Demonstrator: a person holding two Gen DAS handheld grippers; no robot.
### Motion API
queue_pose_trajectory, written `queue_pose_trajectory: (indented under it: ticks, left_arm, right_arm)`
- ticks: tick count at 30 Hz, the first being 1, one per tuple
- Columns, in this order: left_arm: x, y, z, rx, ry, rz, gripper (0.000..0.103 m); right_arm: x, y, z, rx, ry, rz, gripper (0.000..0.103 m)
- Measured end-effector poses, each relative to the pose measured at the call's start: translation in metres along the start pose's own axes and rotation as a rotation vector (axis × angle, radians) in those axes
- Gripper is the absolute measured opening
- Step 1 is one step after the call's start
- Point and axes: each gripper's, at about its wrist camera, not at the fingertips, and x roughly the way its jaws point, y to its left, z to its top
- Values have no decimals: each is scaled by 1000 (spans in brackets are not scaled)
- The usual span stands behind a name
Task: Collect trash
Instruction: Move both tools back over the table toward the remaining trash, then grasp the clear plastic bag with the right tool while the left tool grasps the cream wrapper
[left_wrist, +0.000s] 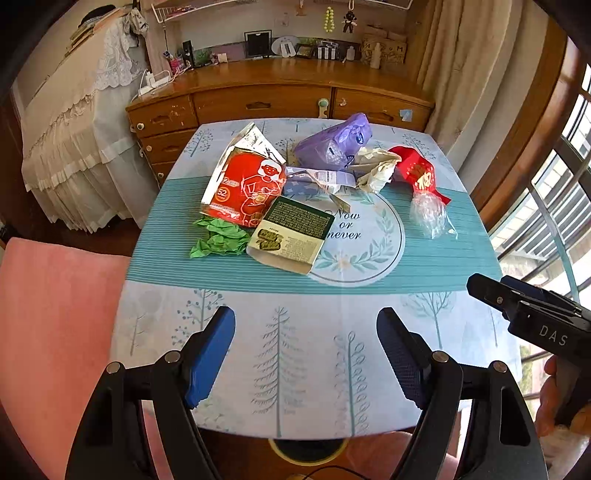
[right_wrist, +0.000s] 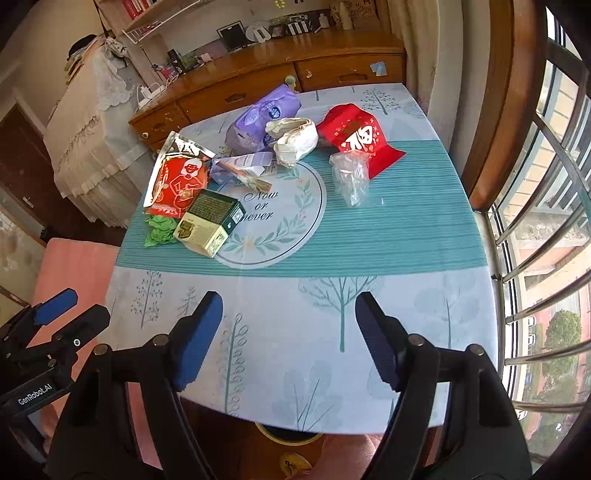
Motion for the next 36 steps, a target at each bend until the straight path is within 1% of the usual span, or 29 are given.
queue_pose_trajectory:
  ticks: [3,7,12,16,17,18,19,20,22,25,28,31,34,36]
  left_arm:
    - [37,-17,32,-24,24,-7,78]
    - [79,-43,70,-30,45,-6,77]
    - [115,-75,109,23,56,23,77]
    - [131,-92,140,48,55,26,77]
    - [132,-95,146,57,53,26,77]
    - [135,-100,154,70,53,27,77]
    - [139,-104,161,84,52,31,77]
    - [141,-108,167,98,51,34,77]
    - [147,-115,179,131,53,35,77]
    - [155,-126,194,202,54,40,77]
    - [166,-141,208,302,60,42,77]
    - [180,-157,218,419,97,16,77]
    - [194,-171,222,513,136,34,77]
    - [203,-178,223,556,154,35,77]
  right_arm:
    - [29,-22,32,8,29,6,72]
    - [71,-51,71,-15,66,-10,72]
    - [117,-81,112,-51,86,-38,68]
    - [152,-92,134,-49,115,-22,62]
    - [158,-92,136,-50,124,-14,61]
    - [165,-92,138,-52,136,-5,57]
    - [173,-92,140,-54,147,9,47]
    - [177,-91,140,-59,158,23,42]
    - [187,-92,139,-61,186,50,36]
    - [188,-94,136,-54,186,94,34]
    - [185,-103,136,-16,191,144,34]
    - [178,-116,137,32,191,180,34]
    - [169,-127,136,80,193,208,34]
    - [165,-133,136,97,190,217,33]
